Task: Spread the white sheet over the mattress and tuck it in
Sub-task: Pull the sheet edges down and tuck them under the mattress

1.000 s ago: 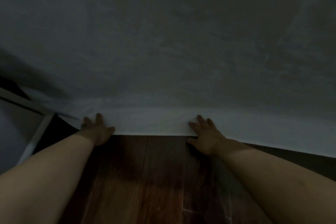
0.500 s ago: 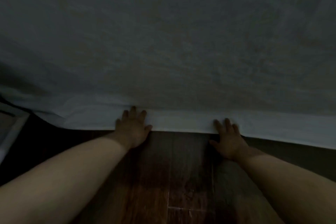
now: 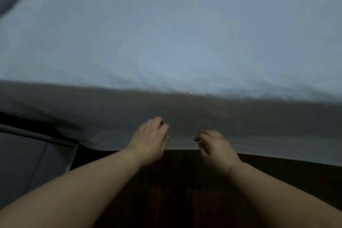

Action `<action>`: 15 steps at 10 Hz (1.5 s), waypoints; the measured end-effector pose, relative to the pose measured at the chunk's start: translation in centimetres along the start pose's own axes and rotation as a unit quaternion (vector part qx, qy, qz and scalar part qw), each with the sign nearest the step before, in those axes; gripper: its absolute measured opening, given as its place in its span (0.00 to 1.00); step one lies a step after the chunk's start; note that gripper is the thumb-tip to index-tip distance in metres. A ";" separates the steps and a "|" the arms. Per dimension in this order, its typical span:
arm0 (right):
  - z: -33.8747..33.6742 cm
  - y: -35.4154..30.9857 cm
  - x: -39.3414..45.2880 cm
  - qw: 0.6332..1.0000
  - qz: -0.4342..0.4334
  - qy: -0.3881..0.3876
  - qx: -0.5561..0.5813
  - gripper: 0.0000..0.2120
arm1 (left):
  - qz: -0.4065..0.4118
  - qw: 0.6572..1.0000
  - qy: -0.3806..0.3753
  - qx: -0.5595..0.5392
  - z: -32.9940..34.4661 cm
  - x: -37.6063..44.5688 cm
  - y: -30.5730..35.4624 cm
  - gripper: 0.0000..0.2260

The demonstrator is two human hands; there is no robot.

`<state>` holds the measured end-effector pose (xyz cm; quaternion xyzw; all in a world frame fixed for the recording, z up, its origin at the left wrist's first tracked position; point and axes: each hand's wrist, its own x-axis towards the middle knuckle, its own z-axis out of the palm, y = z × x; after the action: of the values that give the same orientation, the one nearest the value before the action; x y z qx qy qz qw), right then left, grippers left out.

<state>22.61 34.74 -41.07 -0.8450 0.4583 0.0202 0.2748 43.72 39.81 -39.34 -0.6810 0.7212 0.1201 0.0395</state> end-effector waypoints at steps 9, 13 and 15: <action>-22.8 -2.4 22.6 0.949 0.302 0.074 -0.053 0.32 | -0.204 0.969 -0.121 -0.065 -19.4 21.8 -13.3 0.28; -14.9 -18.7 37.7 0.930 0.333 0.097 -0.123 0.37 | -0.617 0.767 -0.077 -0.158 -16.1 8.2 -46.8 0.44; -12.7 -31.9 48.3 0.983 0.106 -0.076 -0.132 0.36 | -0.464 0.880 0.020 -0.097 -20.0 14.6 -45.0 0.29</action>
<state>72.86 5.37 -29.92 -0.8165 0.5165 0.1732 0.1913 89.45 19.09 -28.60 -0.9403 0.3085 0.1434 0.0099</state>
